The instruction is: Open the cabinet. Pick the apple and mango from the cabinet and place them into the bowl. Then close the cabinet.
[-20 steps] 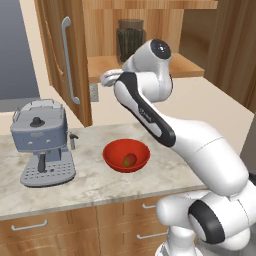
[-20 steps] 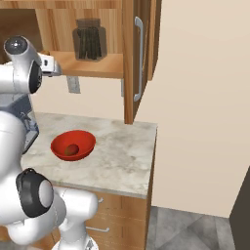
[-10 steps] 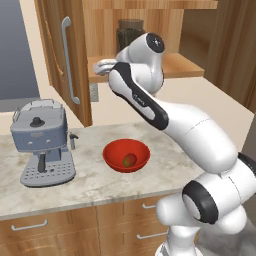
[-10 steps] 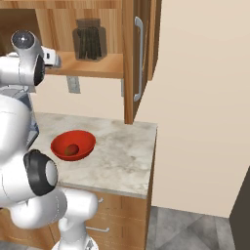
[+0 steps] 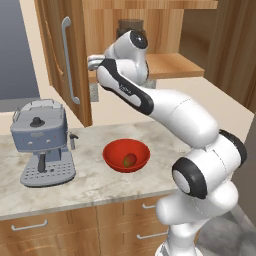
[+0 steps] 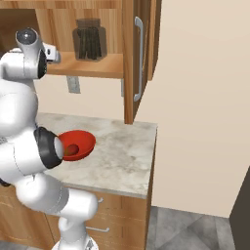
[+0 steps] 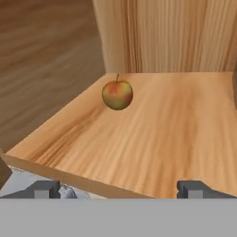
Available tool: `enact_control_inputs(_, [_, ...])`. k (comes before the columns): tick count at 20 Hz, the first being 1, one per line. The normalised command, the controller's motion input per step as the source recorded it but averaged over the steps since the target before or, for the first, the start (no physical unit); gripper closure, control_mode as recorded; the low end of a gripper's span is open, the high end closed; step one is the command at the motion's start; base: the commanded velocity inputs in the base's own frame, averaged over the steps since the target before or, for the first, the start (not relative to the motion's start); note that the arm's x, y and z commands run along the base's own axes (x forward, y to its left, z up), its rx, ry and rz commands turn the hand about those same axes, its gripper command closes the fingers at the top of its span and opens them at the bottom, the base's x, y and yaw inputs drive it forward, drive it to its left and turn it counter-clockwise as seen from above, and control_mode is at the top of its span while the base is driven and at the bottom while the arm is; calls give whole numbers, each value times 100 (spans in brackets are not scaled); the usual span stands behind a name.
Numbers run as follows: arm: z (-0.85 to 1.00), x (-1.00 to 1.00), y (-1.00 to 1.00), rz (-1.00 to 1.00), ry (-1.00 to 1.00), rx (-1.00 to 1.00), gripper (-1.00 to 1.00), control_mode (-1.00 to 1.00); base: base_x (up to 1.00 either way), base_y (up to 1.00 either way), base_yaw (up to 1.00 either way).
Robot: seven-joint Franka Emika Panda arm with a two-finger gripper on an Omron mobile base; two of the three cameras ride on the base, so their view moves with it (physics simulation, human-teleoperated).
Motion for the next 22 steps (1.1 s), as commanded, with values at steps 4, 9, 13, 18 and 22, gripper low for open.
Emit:
enact_control_inputs(4, [0, 56, 21, 0, 0, 0, -100, -100, 0, 0, 0])
enact_control_inputs(9, [0, 52, 24, 0, 1, 0, -100, -100, 0, 0, 0])
enact_control_inputs(13, [0, 44, 23, 0, 0, 0, -100, -100, 0, 0, 0])
enact_control_inputs(18, [0, 40, 20, 0, 0, 0, -100, -100, 0, 0, 0])
enact_control_inputs(22, [0, 37, 21, 0, 0, 0, -100, -100, 0, 0, 0])
